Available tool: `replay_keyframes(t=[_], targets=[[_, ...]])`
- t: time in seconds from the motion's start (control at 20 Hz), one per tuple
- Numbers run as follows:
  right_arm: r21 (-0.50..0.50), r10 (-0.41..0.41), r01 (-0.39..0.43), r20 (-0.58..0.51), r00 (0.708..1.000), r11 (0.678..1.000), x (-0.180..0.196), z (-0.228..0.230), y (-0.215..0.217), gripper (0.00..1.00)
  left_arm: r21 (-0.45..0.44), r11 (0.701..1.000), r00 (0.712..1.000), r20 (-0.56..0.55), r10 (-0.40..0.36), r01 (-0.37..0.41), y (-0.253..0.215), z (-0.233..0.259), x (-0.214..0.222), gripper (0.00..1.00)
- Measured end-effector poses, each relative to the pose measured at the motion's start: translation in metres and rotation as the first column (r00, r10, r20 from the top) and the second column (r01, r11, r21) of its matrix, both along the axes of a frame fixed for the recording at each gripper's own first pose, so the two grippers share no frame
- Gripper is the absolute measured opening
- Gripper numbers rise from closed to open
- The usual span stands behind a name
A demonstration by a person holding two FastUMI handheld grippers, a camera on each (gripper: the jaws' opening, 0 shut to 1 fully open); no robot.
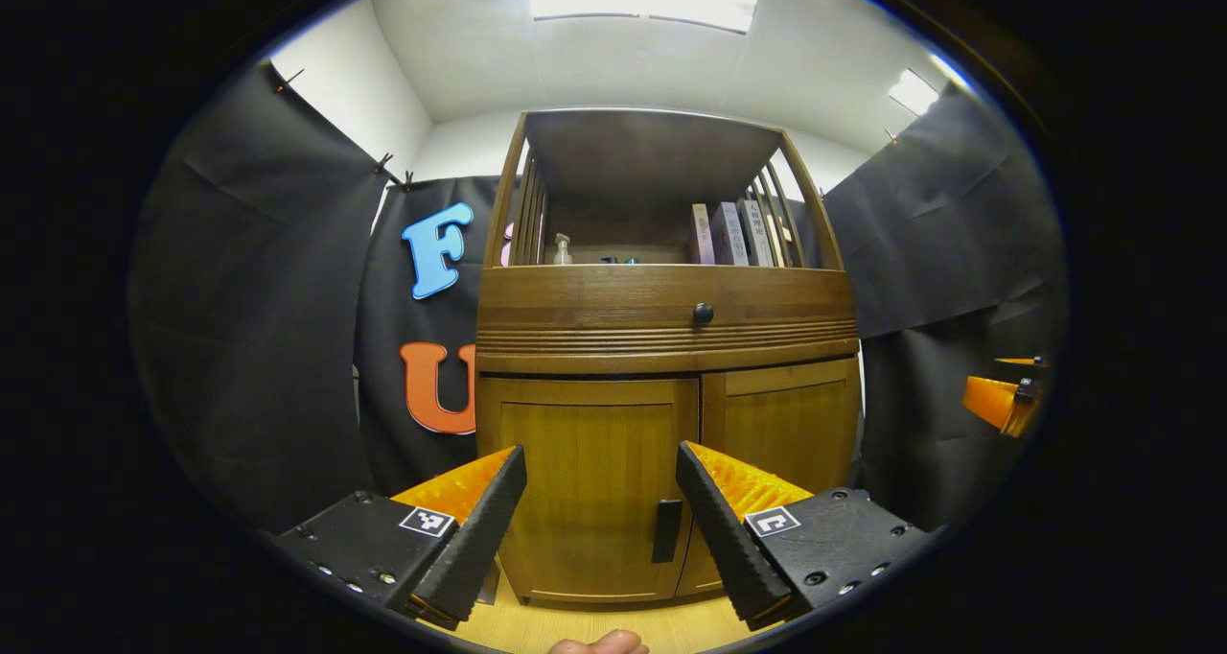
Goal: Open the right door of the double-door shoe cabinet with the right hand, and open the left door with the left hand.
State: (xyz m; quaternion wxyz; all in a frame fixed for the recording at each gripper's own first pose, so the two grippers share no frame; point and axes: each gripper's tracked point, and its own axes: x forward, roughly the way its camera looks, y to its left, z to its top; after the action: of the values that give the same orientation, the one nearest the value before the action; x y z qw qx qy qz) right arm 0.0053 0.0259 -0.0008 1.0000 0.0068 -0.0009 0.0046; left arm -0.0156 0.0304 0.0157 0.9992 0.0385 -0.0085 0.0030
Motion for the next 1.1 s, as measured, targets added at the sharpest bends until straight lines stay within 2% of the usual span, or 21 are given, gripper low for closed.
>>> replay_keyframes(t=[0.45,0.5,0.65,0.7,0.75,1.1], targets=[[0.003,0.001,-0.001,-0.031,1.0,1.0,0.014,-0.015,0.014,0.99,-0.014,1.0,1.0,0.006,0.005,-0.005,0.013,0.0,0.005,0.94],[0.003,0.004,-0.004,-0.034,0.999,1.0,0.016,-0.017,0.016,0.98,-0.013,1.0,1.0,0.008,0.01,-0.01,0.016,0.0,0.004,1.0],[0.002,0.018,-0.018,-0.045,0.999,1.0,0.023,-0.022,0.025,0.99,-0.025,1.0,1.0,0.0,0.017,-0.017,0.018,-0.005,0.004,0.94],[0.004,0.026,-0.026,-0.048,0.998,1.0,0.027,-0.024,0.028,0.98,-0.028,0.999,1.0,0.0,0.022,-0.022,0.02,-0.005,0.004,0.94],[0.007,0.035,-0.035,-0.057,0.998,0.999,0.032,-0.028,0.03,0.98,-0.03,0.999,1.0,-0.002,0.021,-0.021,0.022,-0.006,0.004,1.0],[-0.004,0.141,-0.143,-0.142,0.98,0.99,0.063,-0.068,0.082,0.98,0.008,0.998,0.997,-0.028,0.066,-0.066,0.043,-0.021,-0.01,1.0]])
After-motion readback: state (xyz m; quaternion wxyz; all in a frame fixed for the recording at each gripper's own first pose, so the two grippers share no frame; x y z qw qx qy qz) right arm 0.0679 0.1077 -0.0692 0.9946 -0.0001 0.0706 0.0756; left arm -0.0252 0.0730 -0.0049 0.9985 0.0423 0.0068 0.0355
